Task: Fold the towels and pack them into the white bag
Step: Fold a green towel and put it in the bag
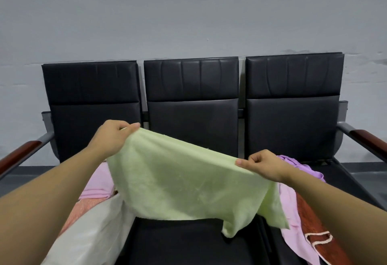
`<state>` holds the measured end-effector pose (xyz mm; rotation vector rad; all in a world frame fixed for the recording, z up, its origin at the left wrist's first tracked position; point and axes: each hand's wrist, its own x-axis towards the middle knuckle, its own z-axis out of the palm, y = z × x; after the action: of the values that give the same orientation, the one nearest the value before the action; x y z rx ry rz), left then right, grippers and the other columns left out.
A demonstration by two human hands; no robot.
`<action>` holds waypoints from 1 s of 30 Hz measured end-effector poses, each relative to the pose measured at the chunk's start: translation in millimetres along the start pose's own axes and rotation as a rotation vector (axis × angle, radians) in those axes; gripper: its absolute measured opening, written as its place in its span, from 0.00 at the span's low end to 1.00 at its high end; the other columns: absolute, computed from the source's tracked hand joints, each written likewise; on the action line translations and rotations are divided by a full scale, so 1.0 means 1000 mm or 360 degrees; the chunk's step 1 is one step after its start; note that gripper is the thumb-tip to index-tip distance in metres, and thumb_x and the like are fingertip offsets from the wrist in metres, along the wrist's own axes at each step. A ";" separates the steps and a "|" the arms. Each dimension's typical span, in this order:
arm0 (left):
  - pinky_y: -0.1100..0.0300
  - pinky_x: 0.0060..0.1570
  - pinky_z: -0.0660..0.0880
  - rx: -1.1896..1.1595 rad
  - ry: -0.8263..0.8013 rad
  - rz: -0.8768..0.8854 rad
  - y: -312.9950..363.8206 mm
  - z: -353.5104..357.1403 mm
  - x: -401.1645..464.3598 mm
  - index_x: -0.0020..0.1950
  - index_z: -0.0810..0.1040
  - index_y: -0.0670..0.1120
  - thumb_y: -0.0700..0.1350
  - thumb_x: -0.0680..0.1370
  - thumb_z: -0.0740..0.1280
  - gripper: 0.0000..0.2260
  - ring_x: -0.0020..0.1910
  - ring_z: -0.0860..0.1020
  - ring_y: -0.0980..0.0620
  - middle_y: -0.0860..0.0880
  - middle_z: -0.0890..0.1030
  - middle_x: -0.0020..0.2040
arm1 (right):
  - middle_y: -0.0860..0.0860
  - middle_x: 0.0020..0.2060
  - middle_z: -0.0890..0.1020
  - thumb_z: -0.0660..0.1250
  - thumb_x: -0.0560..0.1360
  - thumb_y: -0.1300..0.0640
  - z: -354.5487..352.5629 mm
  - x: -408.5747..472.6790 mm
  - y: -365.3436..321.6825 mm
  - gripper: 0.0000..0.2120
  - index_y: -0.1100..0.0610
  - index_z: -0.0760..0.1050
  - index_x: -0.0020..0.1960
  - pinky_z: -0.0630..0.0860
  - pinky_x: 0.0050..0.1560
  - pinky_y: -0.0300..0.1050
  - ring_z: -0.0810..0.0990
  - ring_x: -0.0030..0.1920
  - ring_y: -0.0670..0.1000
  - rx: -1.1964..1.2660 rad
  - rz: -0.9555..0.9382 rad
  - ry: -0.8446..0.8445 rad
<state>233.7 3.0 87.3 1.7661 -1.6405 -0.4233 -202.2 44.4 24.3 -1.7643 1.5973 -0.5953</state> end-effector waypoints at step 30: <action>0.48 0.47 0.72 0.0279 0.0302 -0.0465 -0.041 -0.029 0.002 0.55 0.82 0.44 0.60 0.82 0.64 0.20 0.47 0.76 0.40 0.43 0.80 0.46 | 0.51 0.32 0.77 0.60 0.79 0.35 -0.025 0.010 0.023 0.24 0.54 0.72 0.37 0.69 0.32 0.44 0.76 0.33 0.51 -0.0668 0.0157 0.0248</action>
<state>283.2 7.1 80.7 2.1181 -1.3257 -0.2377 -234.2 29.9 22.7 -1.9573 2.0197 -0.3749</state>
